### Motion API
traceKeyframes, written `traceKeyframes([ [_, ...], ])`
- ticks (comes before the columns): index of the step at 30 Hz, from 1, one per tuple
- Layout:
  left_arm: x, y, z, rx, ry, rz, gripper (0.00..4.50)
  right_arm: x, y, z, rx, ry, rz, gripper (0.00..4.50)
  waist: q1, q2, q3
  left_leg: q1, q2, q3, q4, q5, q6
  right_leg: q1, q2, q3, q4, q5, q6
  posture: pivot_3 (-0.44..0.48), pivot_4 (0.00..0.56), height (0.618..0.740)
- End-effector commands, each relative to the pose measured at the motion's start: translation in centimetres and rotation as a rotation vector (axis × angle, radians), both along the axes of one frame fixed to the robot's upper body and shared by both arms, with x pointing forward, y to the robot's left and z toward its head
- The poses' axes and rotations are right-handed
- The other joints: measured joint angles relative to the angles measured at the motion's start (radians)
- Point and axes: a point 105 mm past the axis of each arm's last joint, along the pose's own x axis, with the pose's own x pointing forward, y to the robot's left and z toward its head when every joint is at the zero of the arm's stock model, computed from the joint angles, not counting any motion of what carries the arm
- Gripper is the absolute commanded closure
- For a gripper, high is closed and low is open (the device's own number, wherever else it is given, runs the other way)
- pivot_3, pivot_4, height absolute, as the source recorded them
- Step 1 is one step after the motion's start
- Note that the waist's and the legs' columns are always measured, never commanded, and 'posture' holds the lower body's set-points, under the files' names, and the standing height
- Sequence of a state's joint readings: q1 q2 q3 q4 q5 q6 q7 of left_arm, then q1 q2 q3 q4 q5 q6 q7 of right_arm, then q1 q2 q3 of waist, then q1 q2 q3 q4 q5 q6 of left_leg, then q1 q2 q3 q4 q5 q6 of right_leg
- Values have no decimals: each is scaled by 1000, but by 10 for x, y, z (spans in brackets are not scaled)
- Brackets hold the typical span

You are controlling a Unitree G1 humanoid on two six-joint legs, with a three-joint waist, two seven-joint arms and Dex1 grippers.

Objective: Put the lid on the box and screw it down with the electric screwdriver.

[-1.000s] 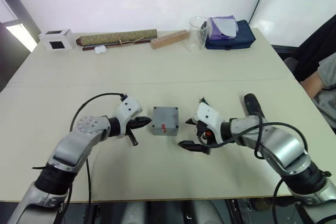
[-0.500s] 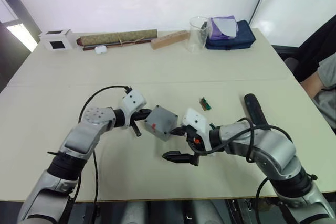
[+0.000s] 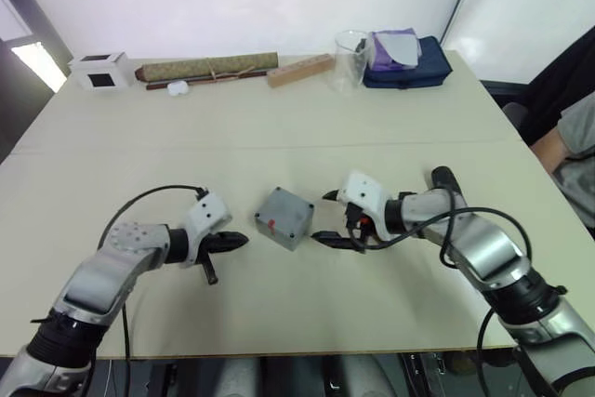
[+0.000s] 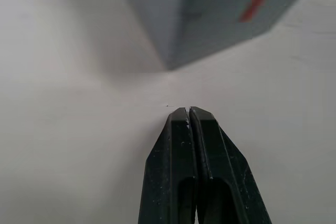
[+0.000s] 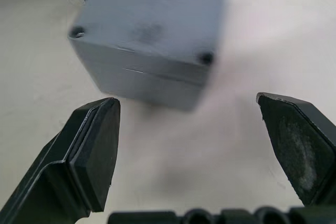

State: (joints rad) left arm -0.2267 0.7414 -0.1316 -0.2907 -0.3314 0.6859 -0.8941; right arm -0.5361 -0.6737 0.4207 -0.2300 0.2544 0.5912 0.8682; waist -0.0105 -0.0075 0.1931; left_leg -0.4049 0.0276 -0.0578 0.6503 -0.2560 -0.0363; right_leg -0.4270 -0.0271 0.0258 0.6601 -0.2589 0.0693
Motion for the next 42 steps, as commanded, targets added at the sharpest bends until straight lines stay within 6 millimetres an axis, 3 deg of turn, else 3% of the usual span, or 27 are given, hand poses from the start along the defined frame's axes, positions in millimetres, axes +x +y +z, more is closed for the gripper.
traceKeyframes([
  [1, 3, -13, 10, -27, -54, -14, 4500, -4, 10, 6, 3, -53, 96, 51, -2, 0, 0, 0, 0, 0, 1, 0, 0, 0, 0, 0, 0, 0, 0, 0, 150, 740],
  [6, 23, -26, 21, -76, -134, 41, 4500, -18, 17, -1, -8, 13, 156, 51, -2, 0, 0, 0, 0, -1, 1, 0, 0, 0, 0, 0, 1, 0, 0, 0, 150, 740],
  [11, 25, -26, 23, -71, -143, 42, 4500, -31, 18, 1, 11, 45, 153, 51, -9, 0, 0, 1, 0, -1, 1, 0, 0, 0, 0, 0, 3, 0, 0, 0, 150, 740],
  [21, 30, -23, 27, -75, -150, 42, 4500, -30, 16, 3, 20, 46, 94, 51, -5, 0, 0, 2, 0, -1, 1, 0, 0, 0, 0, 0, 3, 0, 0, 0, 150, 740],
  [23, 28, -22, 30, -76, -150, 36, 4500, -26, 12, 6, 22, 33, 69, 51, -5, 0, 0, 2, 0, -1, 1, 0, 0, 0, 0, 0, 3, 0, 0, 0, 150, 740],
  [27, 21, -2, 44, -81, -136, 37, 4500, -14, -16, 33, 98, -25, -68, 51, -6, -1, 0, 1, 0, -1, 1, 0, 0, 0, 0, 0, 3, 0, 0, 0, 150, 740],
  [30, 20, 11, 62, -128, -133, 47, 4500, -14, -38, 53, 186, -67, -168, 51, -3, -1, 0, 1, 0, -1, 1, 0, 0, 0, 0, 0, 3, 0, 0, 0, 150, 740],
  [33, 17, 13, 74, -152, -137, 33, 4500, -15, -49, 60, 216, -123, -212, 51, -2, -1, 0, 1, 0, -1, 1, 0, 0, 0, 0, 0, 3, 0, 0, 0, 150, 740],
  [37, -6, -8, 96, -192, -114, -138, 4500, -23, -83, 30, 211, -67, -384, 51, 0, -3, -1, 1, 0, -1, 1, 0, 0, 0, 0, 0, 3, 0, 0, 0, 150, 740],
  [39, -15, -20, 96, -169, -98, -217, 4500, -28, -87, 13, 216, -32, -434, 51, 0, -3, -1, 1, 0, -1, 1, 0, 0, 0, 0, 0, 3, 0, 0, 0, 150, 740],
  [42, -13, -26, 97, -167, -108, -227, 4500, -26, -86, 3, 228, -34, -465, 586, -13, -3, -1, 3, 0, 2, 1, 0, 0, 0, 0, 3, 3, 0, 0, 0, 150, 740],
])
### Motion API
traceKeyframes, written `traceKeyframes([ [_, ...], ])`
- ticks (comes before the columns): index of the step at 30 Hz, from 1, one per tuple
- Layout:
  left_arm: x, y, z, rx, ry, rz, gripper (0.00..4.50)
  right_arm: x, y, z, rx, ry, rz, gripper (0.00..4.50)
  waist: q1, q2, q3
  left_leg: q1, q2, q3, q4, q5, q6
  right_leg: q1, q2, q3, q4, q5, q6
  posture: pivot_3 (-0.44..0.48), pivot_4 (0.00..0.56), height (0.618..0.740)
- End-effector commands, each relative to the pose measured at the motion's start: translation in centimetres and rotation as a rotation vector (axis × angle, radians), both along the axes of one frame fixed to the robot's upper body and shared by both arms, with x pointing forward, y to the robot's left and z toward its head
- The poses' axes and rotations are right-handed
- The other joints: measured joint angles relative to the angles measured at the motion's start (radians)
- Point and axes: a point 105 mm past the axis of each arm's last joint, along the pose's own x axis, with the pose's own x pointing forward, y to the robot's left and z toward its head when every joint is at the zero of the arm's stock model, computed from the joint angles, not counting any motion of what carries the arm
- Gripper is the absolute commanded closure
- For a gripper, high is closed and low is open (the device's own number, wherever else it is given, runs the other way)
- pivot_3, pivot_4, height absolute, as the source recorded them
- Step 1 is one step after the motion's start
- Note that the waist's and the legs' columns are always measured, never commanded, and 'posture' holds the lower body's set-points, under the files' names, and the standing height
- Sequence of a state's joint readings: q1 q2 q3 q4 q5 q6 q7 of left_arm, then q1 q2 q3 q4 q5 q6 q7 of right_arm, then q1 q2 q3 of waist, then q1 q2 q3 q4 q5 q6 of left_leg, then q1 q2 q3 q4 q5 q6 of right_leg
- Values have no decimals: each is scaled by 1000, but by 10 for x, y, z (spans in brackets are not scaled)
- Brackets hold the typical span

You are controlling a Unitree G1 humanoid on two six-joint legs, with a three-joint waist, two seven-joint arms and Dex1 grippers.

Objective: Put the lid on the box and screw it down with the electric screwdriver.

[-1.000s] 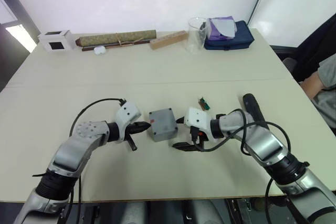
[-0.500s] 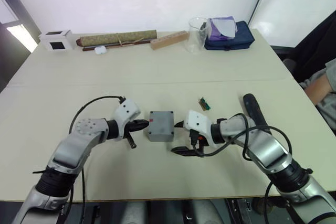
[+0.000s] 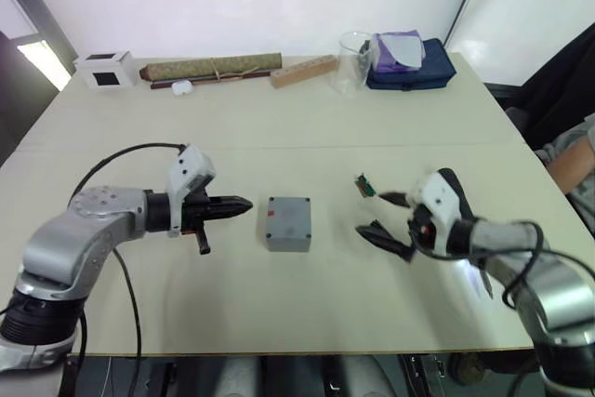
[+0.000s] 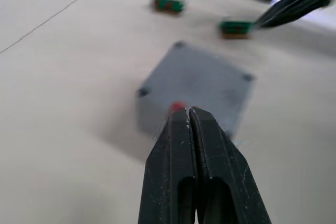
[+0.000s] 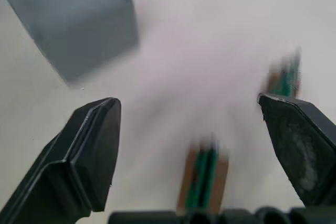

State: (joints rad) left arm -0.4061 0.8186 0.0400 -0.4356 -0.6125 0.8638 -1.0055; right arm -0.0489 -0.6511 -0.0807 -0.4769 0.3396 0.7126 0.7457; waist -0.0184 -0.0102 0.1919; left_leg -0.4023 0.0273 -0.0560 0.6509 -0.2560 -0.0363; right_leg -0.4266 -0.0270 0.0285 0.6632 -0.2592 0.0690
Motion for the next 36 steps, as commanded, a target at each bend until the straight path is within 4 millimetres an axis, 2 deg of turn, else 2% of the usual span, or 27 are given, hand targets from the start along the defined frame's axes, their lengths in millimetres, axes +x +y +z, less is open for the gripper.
traceKeyframes([
  [1, -2, -12, 5, -4, -23, -42, 4500, 6, 4, 10, 4, -99, -23, 898, -9, 0, 0, 2, 0, 1, 0, 0, 0, 0, 1, 2, 0, 0, 0, 0, 150, 740],
  [6, 0, -16, 4, -11, -20, -43, 4500, 16, 1, 11, 14, -134, -84, 2706, -17, 0, 0, 9, 1, 1, -3, 0, 0, 6, 3, 3, 1, -1, -1, 0, 150, 740],
  [23, 1, -18, -1, -14, -10, -31, 4500, 23, 15, 7, 28, -110, -50, 2706, -19, 0, 0, 9, 1, 2, -3, 0, 0, 6, 2, 3, 1, -1, -1, 0, 150, 740],
  [36, 2, -20, -4, -13, -16, -21, 4500, 25, 13, 0, 11, -98, -56, 2706, -19, 0, 0, 9, 1, 2, -3, 0, 0, 6, 2, 3, 1, -1, -1, 0, 150, 740],
])
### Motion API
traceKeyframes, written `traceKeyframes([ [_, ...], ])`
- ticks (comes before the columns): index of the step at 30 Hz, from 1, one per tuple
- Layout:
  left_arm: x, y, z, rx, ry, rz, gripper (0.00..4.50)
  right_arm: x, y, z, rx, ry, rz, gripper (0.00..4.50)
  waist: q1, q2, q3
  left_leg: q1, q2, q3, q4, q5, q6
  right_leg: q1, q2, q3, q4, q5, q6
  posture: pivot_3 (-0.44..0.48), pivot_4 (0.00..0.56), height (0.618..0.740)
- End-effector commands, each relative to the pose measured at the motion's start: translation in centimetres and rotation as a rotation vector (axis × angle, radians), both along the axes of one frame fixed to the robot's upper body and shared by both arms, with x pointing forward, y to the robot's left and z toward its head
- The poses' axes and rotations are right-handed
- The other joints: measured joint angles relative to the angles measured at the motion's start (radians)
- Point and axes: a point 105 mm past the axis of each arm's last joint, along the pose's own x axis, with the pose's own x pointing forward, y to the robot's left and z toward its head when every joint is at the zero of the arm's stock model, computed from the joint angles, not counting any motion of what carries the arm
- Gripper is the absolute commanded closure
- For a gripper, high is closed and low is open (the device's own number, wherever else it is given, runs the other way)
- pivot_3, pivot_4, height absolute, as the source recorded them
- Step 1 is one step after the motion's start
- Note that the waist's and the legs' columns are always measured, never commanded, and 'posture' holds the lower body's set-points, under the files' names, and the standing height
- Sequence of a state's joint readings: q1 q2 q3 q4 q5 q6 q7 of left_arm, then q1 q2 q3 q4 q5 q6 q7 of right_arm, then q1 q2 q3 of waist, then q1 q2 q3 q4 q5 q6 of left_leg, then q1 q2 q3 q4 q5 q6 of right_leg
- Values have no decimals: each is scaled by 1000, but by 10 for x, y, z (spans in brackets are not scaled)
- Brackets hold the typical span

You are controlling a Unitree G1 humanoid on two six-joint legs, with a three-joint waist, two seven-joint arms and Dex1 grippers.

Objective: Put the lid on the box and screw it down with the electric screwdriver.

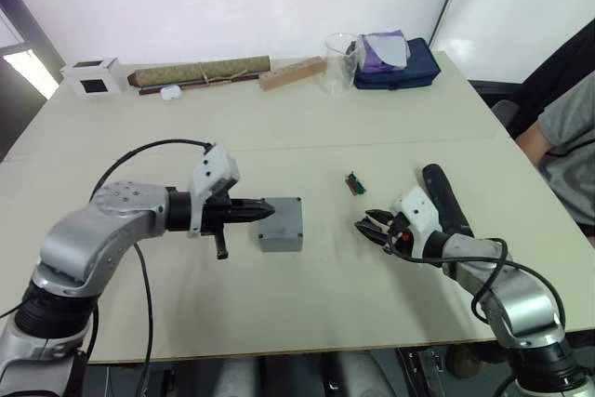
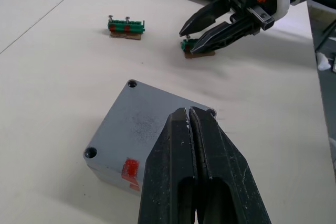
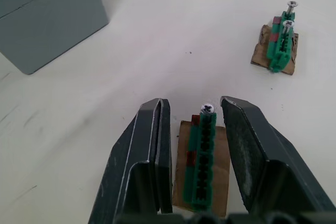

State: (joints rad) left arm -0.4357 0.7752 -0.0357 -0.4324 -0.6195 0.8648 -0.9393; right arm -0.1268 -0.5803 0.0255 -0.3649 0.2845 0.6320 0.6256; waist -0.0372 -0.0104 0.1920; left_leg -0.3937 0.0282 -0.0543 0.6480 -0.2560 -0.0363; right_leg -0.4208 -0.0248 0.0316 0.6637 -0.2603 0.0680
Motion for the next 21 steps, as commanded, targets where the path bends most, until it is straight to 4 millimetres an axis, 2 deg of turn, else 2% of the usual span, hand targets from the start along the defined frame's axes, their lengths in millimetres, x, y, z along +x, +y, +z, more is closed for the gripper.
traceKeyframes([
  [1, -2, -2, 3, 0, -29, -8, 4500, 2, -1, 10, 3, -48, 2, 2706, 0, 0, 0, 0, 0, 0, 0, 0, 0, 0, 0, 0, 0, 0, 0, 0, 150, 740],
  [3, -2, -2, 2, 4, -29, -6, 4500, 2, -2, 9, 2, -50, -2, 3227, 0, 0, 0, 0, 0, 0, 0, 0, 0, 0, 0, 0, 0, 0, 0, 0, 150, 740],
  [4, -2, -2, 1, 4, -29, -6, 4500, 2, -3, 9, 3, -51, -5, 3326, 0, 0, 0, 0, 0, 0, 0, 0, 0, 0, 0, 0, 0, 0, 0, 0, 150, 740],
  [6, -2, -2, 1, 4, -28, -6, 4500, 3, -3, 9, 4, -54, -7, 4205, 0, 0, 0, 0, 0, 0, 0, 0, 0, 0, 0, 0, 0, 0, 0, 0, 150, 740],
  [7, -2, -2, 1, 5, -29, -6, 4500, 4, -3, 9, 4, -55, -8, 4476, 0, 0, 0, 0, 0, 0, 0, 0, 0, 0, 0, 0, 0, 0, 0, 0, 150, 740],
  [14, -1, -1, -1, 8, -27, -4, 4500, 3, -5, 11, 3, -60, -7, 4476, 0, 0, 0, 0, 0, 0, 0, 0, 0, 0, 0, 0, 0, 0, 0, 0, 150, 740],
  [21, 0, -1, -1, -4, -25, 2, 4500, 0, -5, 30, 20, -99, 14, 4476, 0, 0, 0, 0, 0, 0, 0, 0, 0, 0, 0, 0, 0, 0, 0, 0, 150, 740],
])
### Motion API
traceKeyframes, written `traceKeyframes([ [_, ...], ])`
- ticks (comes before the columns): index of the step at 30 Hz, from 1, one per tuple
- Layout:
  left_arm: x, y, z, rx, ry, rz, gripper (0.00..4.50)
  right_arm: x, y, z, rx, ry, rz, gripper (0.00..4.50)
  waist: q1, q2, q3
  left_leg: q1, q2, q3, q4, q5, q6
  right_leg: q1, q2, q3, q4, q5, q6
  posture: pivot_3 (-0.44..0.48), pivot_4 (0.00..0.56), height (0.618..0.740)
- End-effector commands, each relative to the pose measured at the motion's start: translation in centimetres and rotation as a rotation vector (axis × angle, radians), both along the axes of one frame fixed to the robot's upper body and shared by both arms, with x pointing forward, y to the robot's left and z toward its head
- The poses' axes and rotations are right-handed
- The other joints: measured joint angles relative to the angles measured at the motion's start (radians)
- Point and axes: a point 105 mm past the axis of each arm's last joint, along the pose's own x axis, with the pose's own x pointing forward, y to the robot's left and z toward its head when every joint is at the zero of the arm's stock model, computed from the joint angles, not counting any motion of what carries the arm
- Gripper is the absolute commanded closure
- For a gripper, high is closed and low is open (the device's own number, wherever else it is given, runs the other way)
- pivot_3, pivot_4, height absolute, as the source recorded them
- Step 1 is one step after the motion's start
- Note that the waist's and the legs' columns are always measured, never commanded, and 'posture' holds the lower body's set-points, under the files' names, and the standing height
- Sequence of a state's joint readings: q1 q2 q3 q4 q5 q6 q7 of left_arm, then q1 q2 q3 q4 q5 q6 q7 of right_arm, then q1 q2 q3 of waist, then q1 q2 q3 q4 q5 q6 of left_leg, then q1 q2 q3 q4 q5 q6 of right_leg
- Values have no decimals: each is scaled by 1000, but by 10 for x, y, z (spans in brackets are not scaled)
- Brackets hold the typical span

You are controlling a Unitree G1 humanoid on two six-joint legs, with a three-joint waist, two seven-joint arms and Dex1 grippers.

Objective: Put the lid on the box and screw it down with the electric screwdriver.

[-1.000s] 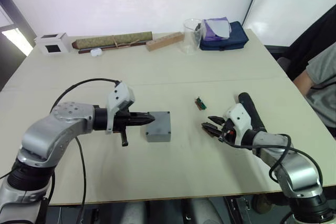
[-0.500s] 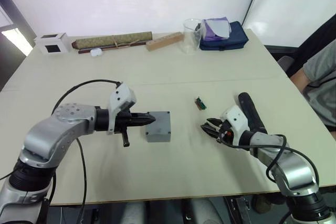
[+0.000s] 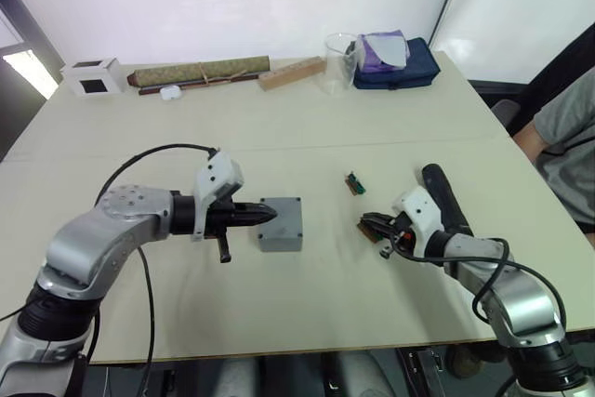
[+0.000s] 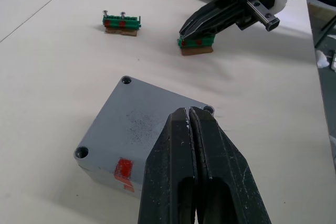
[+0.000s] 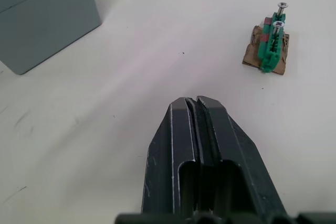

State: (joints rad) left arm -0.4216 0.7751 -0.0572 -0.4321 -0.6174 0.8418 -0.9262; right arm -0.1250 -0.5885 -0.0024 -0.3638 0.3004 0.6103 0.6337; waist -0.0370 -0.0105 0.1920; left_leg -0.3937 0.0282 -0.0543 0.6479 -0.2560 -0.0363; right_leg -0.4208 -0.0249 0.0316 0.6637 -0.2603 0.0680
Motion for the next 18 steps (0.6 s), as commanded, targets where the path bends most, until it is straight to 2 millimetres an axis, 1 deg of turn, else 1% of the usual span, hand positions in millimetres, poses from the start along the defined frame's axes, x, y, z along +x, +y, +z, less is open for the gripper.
traceKeyframes([
  [1, 1, 1, 4, -10, -27, 7, 4500, -1, 0, 26, 6, -77, 21, 4476, 0, 0, 0, 0, 0, 0, 0, 0, 0, 0, 0, 0, 0, 0, 0, 0, 150, 740],
  [4, 5, 5, 5, -26, -23, 23, 4500, -5, 3, 40, -23, -101, 62, 4476, 0, 0, 0, 0, 0, 0, 0, 0, 0, 0, 0, 0, 0, 0, 0, 0, 150, 740],
  [7, 11, 13, 8, -49, -19, 63, 4500, -5, 10, 55, -25, -137, 102, 4476, -4, 0, 0, 0, 0, 0, 0, 0, 0, 0, 0, 0, 0, 0, 0, 0, 150, 740],
  [8, 13, 18, 8, -51, -18, 79, 4500, -3, 16, 61, -14, -156, 119, 4476, -5, 0, 0, 0, 0, 0, 0, 0, 0, 0, 0, 0, 0, 0, 0, 0, 150, 740],
  [11, 17, 35, 8, -50, -12, 131, 4500, 3, 49, 77, 49, -198, 207, 4476, -11, 0, 0, 1, 0, 0, 0, 0, 0, 0, 1, 0, 0, 0, 0, 0, 150, 740],
  [12, 18, 38, 9, -62, -13, 150, 4500, 6, 59, 78, 61, -199, 233, 4476, -10, 0, 0, 1, 1, 0, -1, 0, 0, 0, 1, 0, 0, 0, 0, 0, 150, 740],
  [14, 18, 41, 12, -80, -15, 171, 4500, 9, 72, 78, 73, -198, 263, 4476, -6, -1, 0, 1, 2, -1, -1, 0, 0, 0, 3, 0, 0, -1, -1, 0, 150, 740],
  [16, 16, 41, 12, -74, -19, 176, 4500, 11, 80, 77, 85, -196, 282, 4476, 2, -1, 1, 0, 2, -1, -1, 0, 0, 0, 2, -1, 0, -1, -2, 0, 150, 740],
  [18, 12, 41, 12, -76, -14, 184, 4500, 12, 90, 71, 93, -187, 307, 4476, 5, -1, 1, 0, 1, -1, -1, 0, 0, 0, 0, -2, 0, -1, -2, 0, 150, 740],
])
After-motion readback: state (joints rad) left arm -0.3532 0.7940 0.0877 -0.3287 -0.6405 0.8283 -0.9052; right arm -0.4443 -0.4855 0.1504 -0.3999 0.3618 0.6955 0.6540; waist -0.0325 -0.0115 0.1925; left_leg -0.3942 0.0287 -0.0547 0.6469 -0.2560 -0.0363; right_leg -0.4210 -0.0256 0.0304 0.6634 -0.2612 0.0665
